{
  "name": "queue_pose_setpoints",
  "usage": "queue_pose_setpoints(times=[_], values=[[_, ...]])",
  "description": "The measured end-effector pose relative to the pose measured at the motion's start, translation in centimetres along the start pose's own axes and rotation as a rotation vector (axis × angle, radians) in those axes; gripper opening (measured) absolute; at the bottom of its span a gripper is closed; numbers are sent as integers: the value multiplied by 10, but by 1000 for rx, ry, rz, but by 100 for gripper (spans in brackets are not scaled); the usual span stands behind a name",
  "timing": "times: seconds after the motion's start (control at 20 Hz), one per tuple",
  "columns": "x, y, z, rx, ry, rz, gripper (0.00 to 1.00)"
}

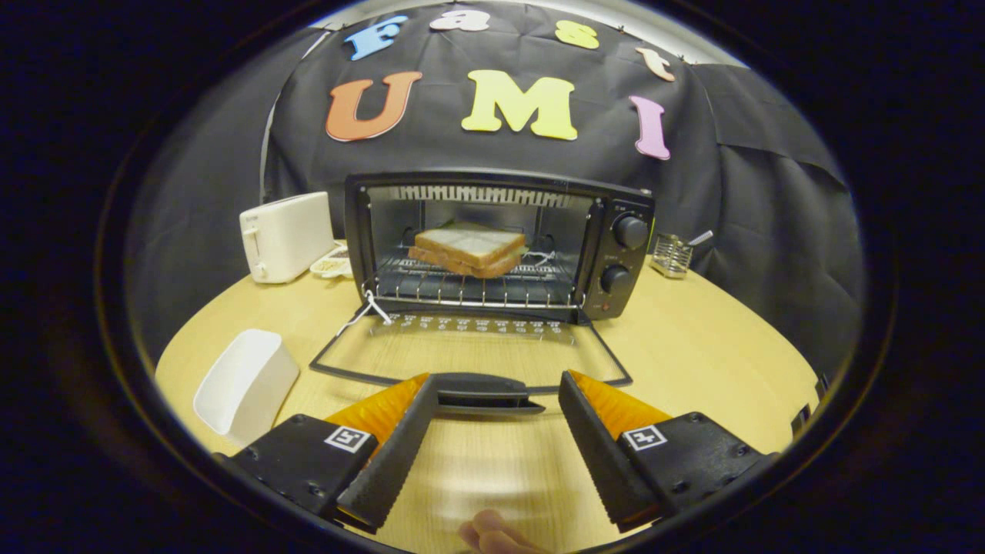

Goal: Open the toaster oven, put the food inside, and close the toaster oven door.

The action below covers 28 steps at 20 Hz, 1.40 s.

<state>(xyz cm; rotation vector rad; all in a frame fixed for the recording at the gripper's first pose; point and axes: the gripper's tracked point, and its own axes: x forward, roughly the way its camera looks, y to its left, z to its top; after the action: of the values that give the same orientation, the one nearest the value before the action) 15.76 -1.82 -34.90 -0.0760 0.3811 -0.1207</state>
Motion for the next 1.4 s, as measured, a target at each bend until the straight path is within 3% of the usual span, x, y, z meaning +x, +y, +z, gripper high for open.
queue_pose_setpoints(times=[0.25,0.85,1.4], values=[[13,14,-25,37,111,46,100],[11,8,-23,-197,207,-69,100],[-10,13,4,-72,115,-17,100]])
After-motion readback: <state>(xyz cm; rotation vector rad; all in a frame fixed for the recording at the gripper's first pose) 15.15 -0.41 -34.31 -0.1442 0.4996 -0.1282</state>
